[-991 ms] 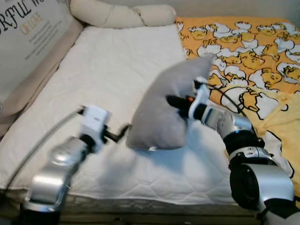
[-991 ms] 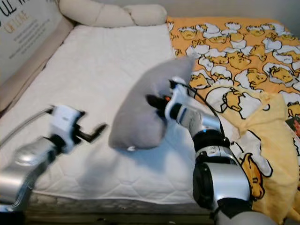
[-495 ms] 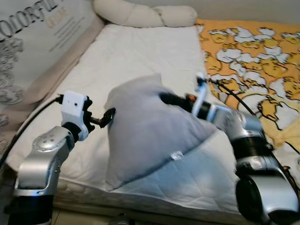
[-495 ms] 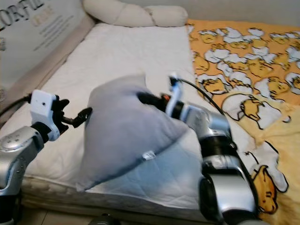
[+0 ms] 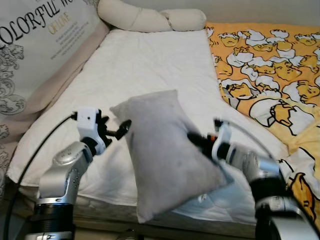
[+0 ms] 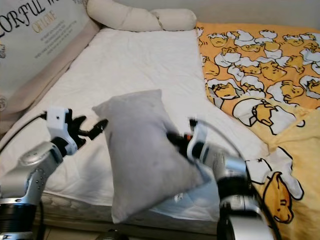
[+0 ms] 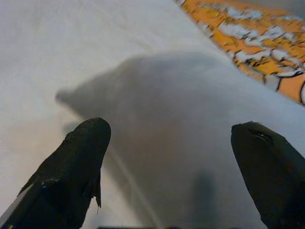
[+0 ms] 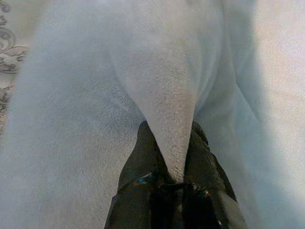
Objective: Clean up the room
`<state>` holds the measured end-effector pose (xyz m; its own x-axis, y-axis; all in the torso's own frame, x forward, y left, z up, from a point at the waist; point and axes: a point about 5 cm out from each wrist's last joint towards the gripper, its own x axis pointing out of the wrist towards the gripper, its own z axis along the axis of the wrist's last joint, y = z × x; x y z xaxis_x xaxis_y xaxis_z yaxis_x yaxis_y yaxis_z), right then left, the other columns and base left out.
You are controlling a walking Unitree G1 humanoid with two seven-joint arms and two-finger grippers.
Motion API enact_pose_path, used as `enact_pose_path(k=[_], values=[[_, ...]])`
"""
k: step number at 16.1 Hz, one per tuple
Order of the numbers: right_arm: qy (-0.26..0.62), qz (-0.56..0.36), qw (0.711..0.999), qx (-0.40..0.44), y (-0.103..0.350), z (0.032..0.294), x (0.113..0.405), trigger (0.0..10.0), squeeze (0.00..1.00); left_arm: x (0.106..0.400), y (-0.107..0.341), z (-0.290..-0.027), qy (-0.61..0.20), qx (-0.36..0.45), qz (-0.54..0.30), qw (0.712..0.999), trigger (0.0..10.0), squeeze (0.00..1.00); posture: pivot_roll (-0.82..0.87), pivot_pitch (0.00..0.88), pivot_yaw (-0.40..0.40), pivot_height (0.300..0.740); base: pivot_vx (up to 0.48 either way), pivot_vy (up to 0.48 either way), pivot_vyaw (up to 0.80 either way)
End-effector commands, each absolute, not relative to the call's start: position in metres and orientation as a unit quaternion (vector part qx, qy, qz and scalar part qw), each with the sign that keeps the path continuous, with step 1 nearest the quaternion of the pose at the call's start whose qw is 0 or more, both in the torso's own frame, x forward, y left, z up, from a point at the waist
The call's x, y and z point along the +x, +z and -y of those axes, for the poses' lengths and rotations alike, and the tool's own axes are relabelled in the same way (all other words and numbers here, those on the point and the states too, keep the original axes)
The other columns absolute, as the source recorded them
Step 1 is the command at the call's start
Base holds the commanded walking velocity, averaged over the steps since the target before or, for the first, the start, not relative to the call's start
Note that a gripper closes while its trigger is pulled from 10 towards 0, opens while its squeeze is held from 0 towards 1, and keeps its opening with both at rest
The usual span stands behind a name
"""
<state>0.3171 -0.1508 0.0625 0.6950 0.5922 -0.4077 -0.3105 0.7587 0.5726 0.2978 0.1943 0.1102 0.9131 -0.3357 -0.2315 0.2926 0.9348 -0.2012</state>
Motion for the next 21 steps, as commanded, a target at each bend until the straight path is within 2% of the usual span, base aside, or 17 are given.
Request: enact_pose_path(k=[1, 4, 6, 7, 10, 11, 13, 14, 15, 18, 19, 21], values=[[0.240, -0.289, 0.897, 0.232, 0.064, 0.153, 0.319, 0.0, 0.00, 0.301, 0.110, -0.199, -0.147, -0.101, -0.124, 0.976, 10.0, 1.00, 0.02, 0.000, 0.061, 0.740, 0.000, 0.000, 0.00], [0.235, -0.290, 0.898, 0.234, 0.062, 0.153, 0.319, 0.0, 0.00, 0.299, 0.099, -0.201, -0.139, -0.108, -0.156, 0.972, 10.0, 1.00, 0.03, 0.000, 0.057, 0.740, 0.000, 0.000, 0.00], [0.230, -0.288, 0.900, 0.232, 0.063, 0.152, 0.319, 0.0, 0.00, 0.287, 0.077, -0.197, -0.166, -0.037, -0.227, 0.959, 10.0, 1.00, 0.03, 0.000, 0.055, 0.740, 0.000, 0.000, 0.00], [0.228, -0.287, 0.901, 0.231, 0.064, 0.152, 0.320, 0.0, 0.00, 0.280, 0.069, -0.192, -0.186, -0.031, -0.251, 0.949, 10.0, 1.00, 0.03, 0.000, 0.054, 0.740, 0.000, 0.000, 0.00], [0.252, -0.299, 0.898, 0.201, 0.063, 0.145, 0.318, 0.0, 0.00, 0.266, 0.055, -0.175, -0.218, -0.130, -0.297, 0.921, 10.0, 1.00, 0.04, 0.000, 0.047, 0.740, 0.000, 0.000, 0.00], [0.257, -0.301, 0.897, 0.198, 0.062, 0.144, 0.318, 0.0, 0.00, 0.266, 0.053, -0.172, -0.223, -0.128, -0.300, 0.919, 10.0, 1.00, 0.03, 0.000, 0.048, 0.740, 0.000, 0.000, 0.00], [0.270, -0.307, 0.892, 0.194, 0.062, 0.137, 0.316, 0.0, 0.00, 0.268, 0.047, -0.162, -0.232, -0.139, -0.289, 0.919, 10.0, 1.00, 0.03, 0.000, 0.048, 0.740, 0.000, 0.000, 0.00], [0.281, -0.313, 0.886, 0.197, 0.061, 0.134, 0.313, 0.0, 0.00, 0.273, 0.052, -0.153, -0.246, -0.201, -0.261, 0.912, 10.0, 1.00, 0.03, 0.000, 0.042, 0.740, 0.000, 0.000, 0.00], [0.288, -0.319, 0.882, 0.191, 0.060, 0.133, 0.310, 0.0, 0.00, 0.274, 0.055, -0.147, -0.260, -0.230, -0.249, 0.904, 10.0, 1.00, 0.02, 0.000, 0.041, 0.740, 0.000, 0.000, 0.00], [0.291, -0.327, 0.878, 0.195, 0.058, 0.133, 0.305, 0.0, 0.00, 0.271, 0.047, -0.132, -0.287, -0.243, -0.261, 0.889, 10.0, 1.00, 0.01, 0.000, 0.045, 0.740, 0.000, 0.000, 0.00], [0.276, -0.337, 0.876, 0.205, 0.057, 0.133, 0.303, 0.0, 0.00, 0.269, 0.041, -0.121, -0.300, -0.251, -0.271, 0.880, 10.0, 1.00, 0.00, 0.000, 0.049, 0.740, 0.000, 0.000, 0.00], [0.275, -0.344, 0.874, 0.206, 0.057, 0.132, 0.301, 0.0, 0.00, 0.271, 0.043, -0.115, -0.302, -0.257, -0.261, 0.880, 10.0, 1.00, 0.00, 0.000, 0.051, 0.740, 0.000, 0.000, 0.00]])
